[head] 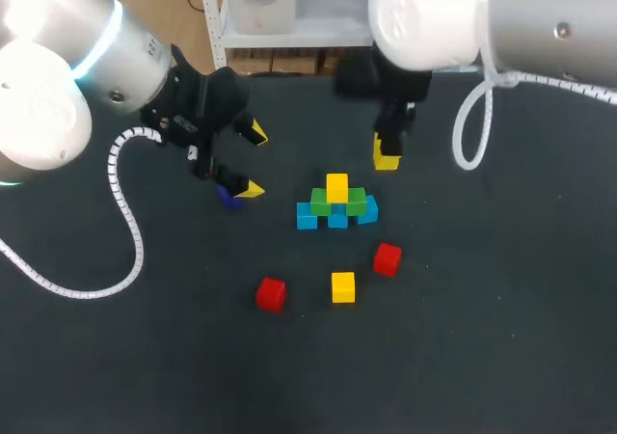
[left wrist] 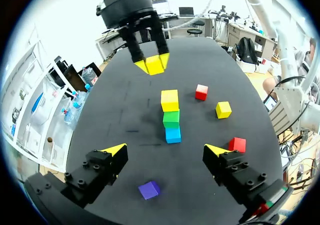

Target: Place the blue cubes, place green cubes on the blue cubes, place the yellow cubes on the green cubes, then place the red cubes on the yellow cubes, and place purple cube on the red cubes.

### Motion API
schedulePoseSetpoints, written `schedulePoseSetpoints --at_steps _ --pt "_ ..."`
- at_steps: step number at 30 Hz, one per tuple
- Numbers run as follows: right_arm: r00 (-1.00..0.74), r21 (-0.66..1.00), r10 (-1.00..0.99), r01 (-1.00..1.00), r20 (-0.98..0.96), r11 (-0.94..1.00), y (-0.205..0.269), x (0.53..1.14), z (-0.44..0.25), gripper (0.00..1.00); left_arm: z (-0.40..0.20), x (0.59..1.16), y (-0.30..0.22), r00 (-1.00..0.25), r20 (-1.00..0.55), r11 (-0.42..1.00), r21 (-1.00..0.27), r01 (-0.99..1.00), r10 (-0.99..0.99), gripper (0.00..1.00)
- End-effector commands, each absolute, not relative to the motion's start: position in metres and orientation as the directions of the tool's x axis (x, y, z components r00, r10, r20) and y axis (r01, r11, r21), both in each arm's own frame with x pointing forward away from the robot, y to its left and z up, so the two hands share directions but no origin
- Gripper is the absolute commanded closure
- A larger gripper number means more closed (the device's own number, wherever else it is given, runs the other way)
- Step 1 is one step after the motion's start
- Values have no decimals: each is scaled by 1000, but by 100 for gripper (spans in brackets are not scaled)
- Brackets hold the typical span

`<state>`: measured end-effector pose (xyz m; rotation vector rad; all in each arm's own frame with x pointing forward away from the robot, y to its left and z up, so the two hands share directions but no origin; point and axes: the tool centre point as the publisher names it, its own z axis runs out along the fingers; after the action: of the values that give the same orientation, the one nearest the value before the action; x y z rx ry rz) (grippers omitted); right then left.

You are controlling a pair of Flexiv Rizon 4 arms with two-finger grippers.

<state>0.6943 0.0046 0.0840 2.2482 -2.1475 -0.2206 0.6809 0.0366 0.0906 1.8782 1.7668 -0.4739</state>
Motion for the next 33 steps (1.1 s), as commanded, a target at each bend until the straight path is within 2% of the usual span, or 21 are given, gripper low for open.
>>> schedulePoseSetpoints --at_steps 1,33 --pt "34 -99 -996 -995 -83 -25 14 679 86 100 90 681 38 95 -581 -22 131 991 808 0" --pt "59 -35 -996 -998 -69 -57 30 663 63 100 90 681 38 95 -581 -22 131 991 808 0"
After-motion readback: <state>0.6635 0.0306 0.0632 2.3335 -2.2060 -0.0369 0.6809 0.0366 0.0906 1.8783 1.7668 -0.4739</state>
